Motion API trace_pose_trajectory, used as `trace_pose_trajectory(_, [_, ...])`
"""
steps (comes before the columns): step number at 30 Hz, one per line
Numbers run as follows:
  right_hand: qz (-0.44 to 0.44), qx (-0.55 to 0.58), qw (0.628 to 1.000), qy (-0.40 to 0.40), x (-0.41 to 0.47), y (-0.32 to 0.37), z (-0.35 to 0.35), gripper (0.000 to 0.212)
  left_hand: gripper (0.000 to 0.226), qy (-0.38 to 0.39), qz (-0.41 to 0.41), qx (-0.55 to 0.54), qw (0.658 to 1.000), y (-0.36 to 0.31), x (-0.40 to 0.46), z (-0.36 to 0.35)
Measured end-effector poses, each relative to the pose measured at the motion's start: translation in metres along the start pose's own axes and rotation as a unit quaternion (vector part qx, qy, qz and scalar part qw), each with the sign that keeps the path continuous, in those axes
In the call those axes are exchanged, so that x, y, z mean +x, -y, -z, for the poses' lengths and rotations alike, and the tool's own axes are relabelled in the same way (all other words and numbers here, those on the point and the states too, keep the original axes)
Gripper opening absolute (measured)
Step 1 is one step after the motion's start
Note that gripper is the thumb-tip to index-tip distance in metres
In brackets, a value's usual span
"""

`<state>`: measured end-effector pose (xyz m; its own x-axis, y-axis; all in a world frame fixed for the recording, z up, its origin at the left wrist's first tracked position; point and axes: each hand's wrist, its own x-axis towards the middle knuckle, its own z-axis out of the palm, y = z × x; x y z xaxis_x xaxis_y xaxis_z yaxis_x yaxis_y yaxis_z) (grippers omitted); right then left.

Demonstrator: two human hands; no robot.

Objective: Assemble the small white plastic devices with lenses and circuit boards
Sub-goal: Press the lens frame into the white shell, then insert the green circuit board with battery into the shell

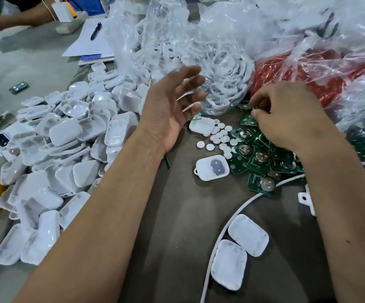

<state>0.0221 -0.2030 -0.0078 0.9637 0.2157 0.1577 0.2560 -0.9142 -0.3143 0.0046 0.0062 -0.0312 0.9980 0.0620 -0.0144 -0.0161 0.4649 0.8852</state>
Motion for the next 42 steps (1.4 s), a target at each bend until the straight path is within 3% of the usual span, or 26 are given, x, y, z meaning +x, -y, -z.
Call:
trace_pose_trajectory(3, [-0.018, -0.06, 0.998, 0.015, 0.0, 0.004, -0.006, 0.033, 0.022, 0.006, -0.028, 0.1, 0.995, 0.009, 0.002, -0.008])
trace_pose_trajectory(7, [-0.021, -0.048, 0.998, 0.026, 0.0, 0.008, -0.007, 0.038, 0.006, -0.003, -0.054, 0.244, 0.968, 0.024, 0.0, -0.017])
trace_pose_trajectory(20, [0.032, -0.067, 0.987, 0.142, -0.006, 0.012, -0.001, 0.05, 0.009, -0.019, -0.055, 0.27, 0.961, 0.025, 0.001, -0.016])
trace_pose_trajectory(23, [0.048, -0.021, 0.992, 0.112, -0.005, 0.014, 0.002, 0.025, 0.009, -0.015, -0.051, 0.268, 0.962, 0.024, 0.0, -0.015])
trace_pose_trajectory(26, [0.032, 0.135, 0.99, 0.014, -0.004, 0.008, 0.002, 0.018, 0.013, -0.003, -0.044, 0.256, 0.966, 0.021, 0.0, -0.012])
trace_pose_trajectory(28, [0.001, 0.271, 0.962, -0.039, -0.003, 0.003, 0.002, 0.012, 0.019, 0.017, -0.039, 0.236, 0.971, 0.019, -0.001, -0.012])
trace_pose_trajectory(30, [-0.024, 0.348, 0.937, -0.032, -0.003, 0.001, 0.0, 0.016, 0.018, 0.037, -0.038, 0.21, 0.976, 0.017, -0.003, -0.014])
trace_pose_trajectory(35, [0.018, 0.317, 0.948, -0.026, 0.002, 0.003, -0.012, 0.044, 0.01, 0.063, -0.041, 0.231, 0.97, 0.019, -0.007, -0.016])
trace_pose_trajectory(38, [0.033, 0.314, 0.946, -0.075, 0.003, 0.002, -0.01, 0.046, 0.019, 0.054, -0.026, 0.227, 0.972, 0.019, -0.008, -0.015])
trace_pose_trajectory(42, [0.064, 0.301, 0.948, -0.087, -0.001, 0.008, -0.009, 0.046, 0.007, 0.039, -0.022, 0.192, 0.98, 0.017, -0.007, -0.016])
